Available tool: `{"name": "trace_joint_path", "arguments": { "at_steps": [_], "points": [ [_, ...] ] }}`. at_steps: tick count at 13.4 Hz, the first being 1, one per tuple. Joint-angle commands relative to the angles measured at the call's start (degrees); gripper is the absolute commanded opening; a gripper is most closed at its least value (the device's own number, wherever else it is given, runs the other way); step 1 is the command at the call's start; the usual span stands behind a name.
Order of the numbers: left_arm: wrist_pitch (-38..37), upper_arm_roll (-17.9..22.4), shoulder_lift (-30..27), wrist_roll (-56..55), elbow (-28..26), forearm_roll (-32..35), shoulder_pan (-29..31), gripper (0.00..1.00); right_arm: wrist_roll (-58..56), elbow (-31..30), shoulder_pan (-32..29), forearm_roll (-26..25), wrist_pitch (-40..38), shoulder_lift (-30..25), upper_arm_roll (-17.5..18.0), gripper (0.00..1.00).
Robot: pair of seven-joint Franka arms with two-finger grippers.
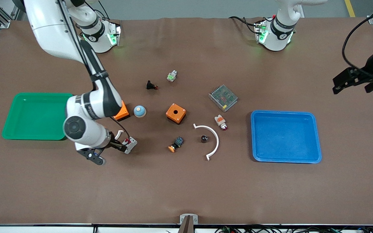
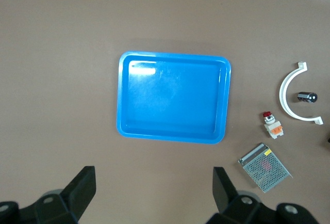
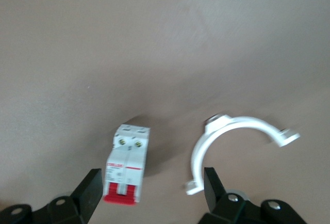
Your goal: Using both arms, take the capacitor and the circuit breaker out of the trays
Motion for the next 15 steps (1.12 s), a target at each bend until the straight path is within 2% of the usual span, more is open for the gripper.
{"name": "trace_joint_path", "arguments": {
  "at_steps": [1, 3, 8, 15],
  "points": [
    [0.5, -3.2, -5.2, 1.7, -6.4, -2.0, 4.3, 1.00, -10.5, -0.1, -4.1, 0.3, -7.5, -5.5, 0.2, 0.96],
    [0.1, -6.7, -6.4, 1.7, -7.6, -2.1, 7.6, 1.00, -18.5, -0.1, -6.6, -1.2, -14.6, -9.8, -1.0, 0.97],
    [-1.1, -7.3, -6.4, 1.7, -7.2, -2.0, 7.7, 1.00, -37.4, -1.1, -13.8, -2.9, -25.8, -19.7, -1.1, 0.99],
    [-2.8, -9.6, -6.5, 0.5, -6.9, -1.7, 7.7, 1.00, -43.7, -10.9, -14.3, -6.4, -26.0, -34.5, -1.0, 1.00]
  ]
}}
